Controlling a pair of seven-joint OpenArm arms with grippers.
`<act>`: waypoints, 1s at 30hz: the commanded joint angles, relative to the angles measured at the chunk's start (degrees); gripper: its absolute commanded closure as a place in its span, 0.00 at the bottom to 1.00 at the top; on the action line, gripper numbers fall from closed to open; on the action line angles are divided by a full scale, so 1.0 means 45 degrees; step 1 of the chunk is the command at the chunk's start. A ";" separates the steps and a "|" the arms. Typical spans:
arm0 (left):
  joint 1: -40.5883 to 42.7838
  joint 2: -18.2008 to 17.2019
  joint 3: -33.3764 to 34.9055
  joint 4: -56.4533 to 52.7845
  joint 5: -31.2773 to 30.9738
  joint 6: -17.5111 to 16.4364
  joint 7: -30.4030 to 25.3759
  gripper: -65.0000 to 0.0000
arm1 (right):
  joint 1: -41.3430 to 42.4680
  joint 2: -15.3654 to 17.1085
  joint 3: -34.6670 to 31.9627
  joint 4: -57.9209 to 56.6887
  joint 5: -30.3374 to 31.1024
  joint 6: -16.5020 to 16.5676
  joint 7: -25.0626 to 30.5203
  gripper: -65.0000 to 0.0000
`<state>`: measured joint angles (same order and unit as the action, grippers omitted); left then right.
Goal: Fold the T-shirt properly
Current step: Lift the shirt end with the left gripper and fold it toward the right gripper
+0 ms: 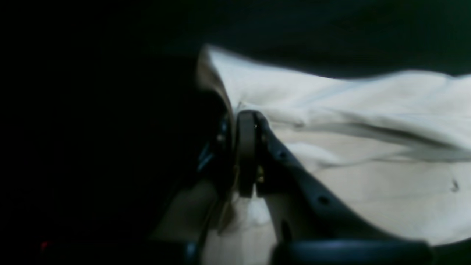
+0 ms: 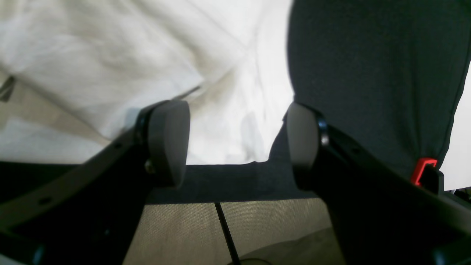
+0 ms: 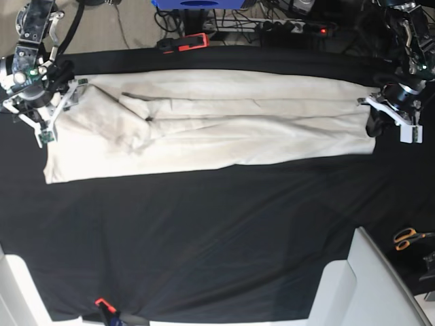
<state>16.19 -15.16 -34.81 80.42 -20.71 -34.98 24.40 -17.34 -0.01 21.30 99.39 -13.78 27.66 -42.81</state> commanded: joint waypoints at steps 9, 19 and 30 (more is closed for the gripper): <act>-0.0266 0.0252 0.1161 0.0775 0.1623 -0.0070 -0.0334 1.00 | 0.0054 0.0090 0.0082 0.0291 -0.0034 -0.0022 0.0165 0.39; 0.0438 0.2499 0.4209 0.4018 0.4221 0.0418 -0.0236 1.00 | 0.0054 0.0090 0.0102 0.0291 -0.0034 -0.0022 0.0165 0.39; 0.0516 0.3613 0.7334 0.3823 0.4905 0.1141 -0.0256 1.00 | 0.0074 0.0110 0.0102 0.0291 -0.0034 -0.0022 0.0165 0.39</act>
<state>18.90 0.97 -1.65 96.73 2.13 -29.47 24.82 -17.34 0.01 21.52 99.42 -13.93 27.68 -42.83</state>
